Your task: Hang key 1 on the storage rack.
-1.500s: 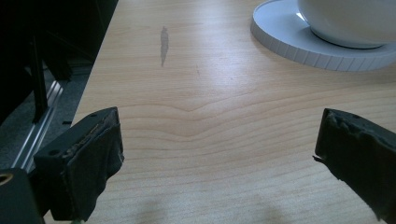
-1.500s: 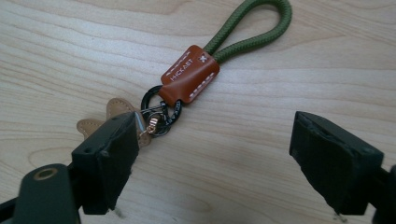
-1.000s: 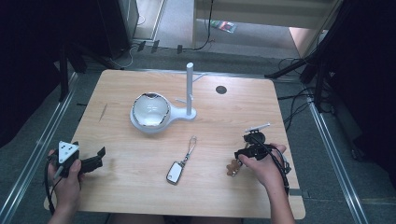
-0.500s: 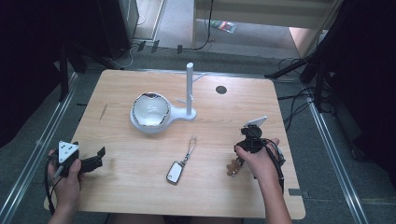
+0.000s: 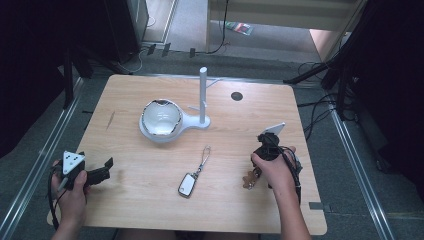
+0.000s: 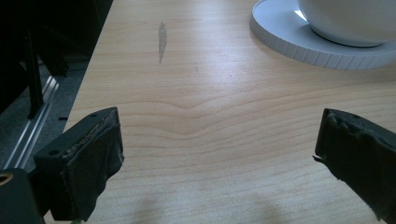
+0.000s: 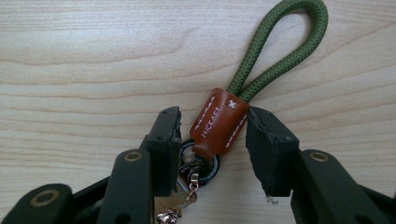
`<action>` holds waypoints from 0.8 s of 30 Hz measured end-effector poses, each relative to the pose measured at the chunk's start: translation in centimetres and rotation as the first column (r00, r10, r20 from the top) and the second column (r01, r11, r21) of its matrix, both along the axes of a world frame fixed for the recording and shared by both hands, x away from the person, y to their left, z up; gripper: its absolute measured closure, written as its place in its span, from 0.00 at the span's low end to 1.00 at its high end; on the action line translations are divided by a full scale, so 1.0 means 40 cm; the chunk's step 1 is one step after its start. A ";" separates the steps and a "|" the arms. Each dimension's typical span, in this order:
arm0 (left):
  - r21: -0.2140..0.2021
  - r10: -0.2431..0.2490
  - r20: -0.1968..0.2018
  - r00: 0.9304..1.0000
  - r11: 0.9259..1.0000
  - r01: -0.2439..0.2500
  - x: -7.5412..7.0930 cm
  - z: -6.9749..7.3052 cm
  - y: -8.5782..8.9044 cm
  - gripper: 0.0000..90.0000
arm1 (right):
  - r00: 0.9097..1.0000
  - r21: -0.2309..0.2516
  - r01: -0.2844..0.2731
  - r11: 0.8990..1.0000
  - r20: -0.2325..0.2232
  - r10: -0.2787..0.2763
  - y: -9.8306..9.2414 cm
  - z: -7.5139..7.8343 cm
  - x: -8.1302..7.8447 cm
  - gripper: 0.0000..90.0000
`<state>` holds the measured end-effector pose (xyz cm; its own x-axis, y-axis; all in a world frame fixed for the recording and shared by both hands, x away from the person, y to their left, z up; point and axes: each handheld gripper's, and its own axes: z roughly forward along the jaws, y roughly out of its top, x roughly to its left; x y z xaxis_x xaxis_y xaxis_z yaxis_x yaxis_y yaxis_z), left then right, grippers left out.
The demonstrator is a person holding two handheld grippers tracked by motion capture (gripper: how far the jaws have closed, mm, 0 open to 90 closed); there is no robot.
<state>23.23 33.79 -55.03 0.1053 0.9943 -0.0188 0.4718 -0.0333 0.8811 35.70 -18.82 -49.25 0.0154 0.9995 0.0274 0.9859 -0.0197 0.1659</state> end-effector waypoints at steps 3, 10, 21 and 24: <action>-0.003 0.000 0.000 1.000 1.000 0.000 0.000 0.000 0.000 0.02 | 1.000 0.001 0.002 1.000 -0.015 -0.002 0.000 -0.002 0.002 0.63; -0.013 -0.001 -0.002 1.000 1.000 0.001 0.000 0.000 0.003 0.01 | 0.999 -0.013 0.020 1.000 -0.032 -0.021 0.003 -0.010 0.009 0.64; -0.008 -0.002 -0.005 1.000 1.000 0.002 0.000 0.001 0.002 0.02 | 0.998 -0.012 0.033 0.999 -0.056 -0.034 -0.003 -0.025 0.016 0.64; -0.010 -0.003 -0.005 1.000 1.000 0.003 0.000 0.001 0.002 0.02 | 0.998 -0.025 0.021 0.999 -0.065 -0.022 0.004 -0.031 0.017 0.66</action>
<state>23.21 33.87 -55.00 0.1082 0.9937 -0.0297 0.4764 -0.0256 0.8788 36.37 -18.67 -50.48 0.0378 0.9993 0.0016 0.9941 -0.0377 0.1018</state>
